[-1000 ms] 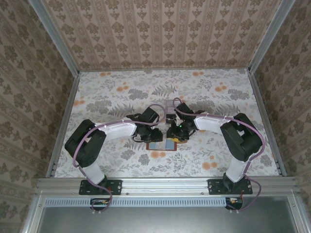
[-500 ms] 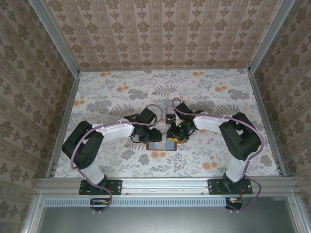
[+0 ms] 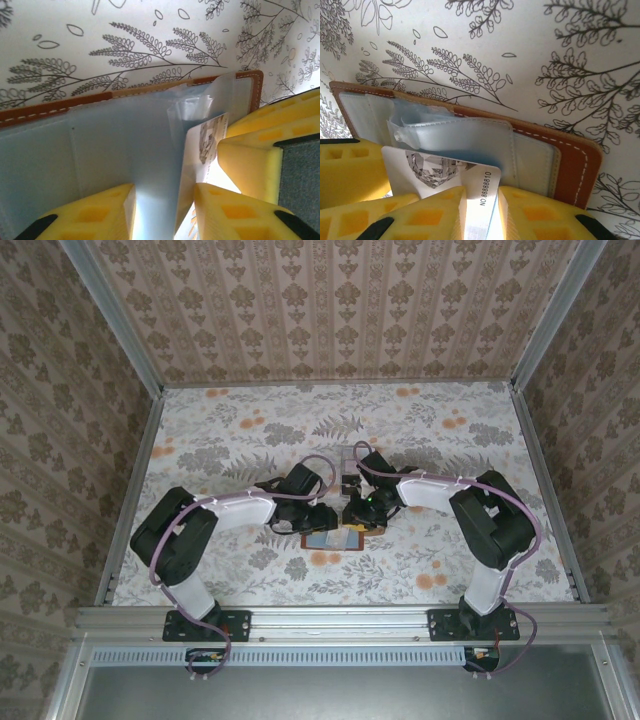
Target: Take the credit cards out of the card holder
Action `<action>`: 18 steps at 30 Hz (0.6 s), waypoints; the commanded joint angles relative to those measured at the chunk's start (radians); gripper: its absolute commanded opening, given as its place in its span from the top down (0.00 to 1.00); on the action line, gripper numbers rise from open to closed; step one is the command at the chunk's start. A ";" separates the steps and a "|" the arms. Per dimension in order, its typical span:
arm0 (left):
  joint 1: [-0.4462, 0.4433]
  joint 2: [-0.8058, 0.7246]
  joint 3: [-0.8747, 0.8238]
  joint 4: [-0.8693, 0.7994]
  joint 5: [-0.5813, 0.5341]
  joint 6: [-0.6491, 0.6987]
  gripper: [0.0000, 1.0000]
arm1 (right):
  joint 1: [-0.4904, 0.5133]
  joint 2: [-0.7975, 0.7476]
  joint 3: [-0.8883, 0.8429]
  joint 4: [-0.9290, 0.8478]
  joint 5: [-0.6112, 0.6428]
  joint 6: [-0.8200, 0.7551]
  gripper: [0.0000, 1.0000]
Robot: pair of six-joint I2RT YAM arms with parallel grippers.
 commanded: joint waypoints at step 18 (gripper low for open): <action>0.011 -0.100 -0.004 -0.053 -0.002 0.016 0.94 | 0.011 -0.004 0.002 -0.058 0.029 -0.007 0.73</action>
